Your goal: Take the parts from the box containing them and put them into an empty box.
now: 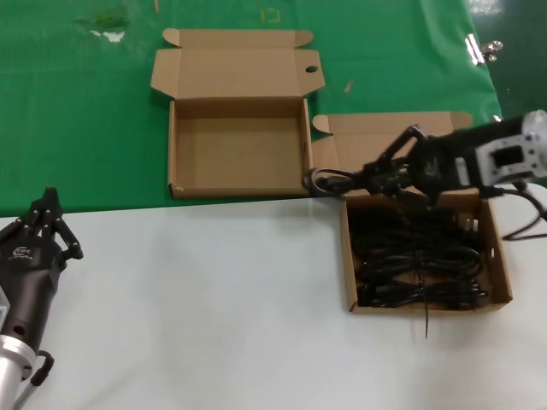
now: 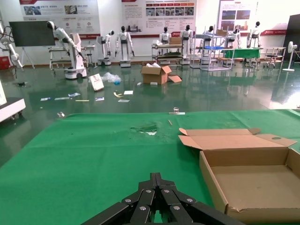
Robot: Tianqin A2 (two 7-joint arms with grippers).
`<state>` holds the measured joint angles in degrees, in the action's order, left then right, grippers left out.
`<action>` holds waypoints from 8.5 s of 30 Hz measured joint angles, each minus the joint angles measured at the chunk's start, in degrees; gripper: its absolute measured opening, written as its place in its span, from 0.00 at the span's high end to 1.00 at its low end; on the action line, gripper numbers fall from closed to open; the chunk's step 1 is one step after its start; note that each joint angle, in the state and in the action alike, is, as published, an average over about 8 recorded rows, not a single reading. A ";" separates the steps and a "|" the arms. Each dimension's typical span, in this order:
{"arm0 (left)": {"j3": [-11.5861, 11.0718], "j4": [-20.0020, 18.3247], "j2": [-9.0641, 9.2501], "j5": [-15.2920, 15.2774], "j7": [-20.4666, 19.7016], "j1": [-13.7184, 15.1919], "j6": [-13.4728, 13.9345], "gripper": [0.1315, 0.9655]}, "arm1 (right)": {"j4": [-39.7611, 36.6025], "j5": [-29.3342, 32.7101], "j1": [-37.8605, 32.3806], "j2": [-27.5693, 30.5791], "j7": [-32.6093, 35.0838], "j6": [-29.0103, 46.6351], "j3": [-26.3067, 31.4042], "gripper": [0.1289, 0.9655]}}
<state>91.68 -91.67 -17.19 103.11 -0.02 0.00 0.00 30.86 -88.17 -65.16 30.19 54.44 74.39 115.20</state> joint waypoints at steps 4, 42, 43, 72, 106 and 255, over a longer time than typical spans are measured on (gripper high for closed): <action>0.00 0.00 0.00 0.00 0.00 0.00 0.00 0.99 | -6.21 0.81 -3.43 -3.38 1.24 -2.16 0.43 0.95; 0.00 0.00 0.00 0.00 0.00 0.00 0.00 0.99 | -30.24 4.23 -13.67 -27.60 16.23 -28.18 -1.21 0.95; 0.00 0.00 0.00 0.00 0.00 0.00 0.00 0.99 | -30.23 4.24 -13.51 -27.95 16.44 -28.82 -1.17 0.95; 0.00 0.00 0.00 0.00 0.00 0.00 0.00 0.99 | -22.95 -30.12 -7.52 -30.18 14.69 -45.59 40.65 0.95; 0.00 0.00 0.00 0.00 0.00 0.00 0.00 0.99 | -22.69 -40.91 -7.66 -30.19 17.44 -44.58 42.17 0.52; 0.00 0.00 0.00 0.02 0.02 0.00 0.00 0.00 | 58.31 -15.51 62.92 -13.20 -52.04 -73.05 -22.61 0.00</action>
<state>91.67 -91.67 -17.19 103.13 0.00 0.00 0.00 89.17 -103.69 -2.24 16.99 2.40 1.34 92.59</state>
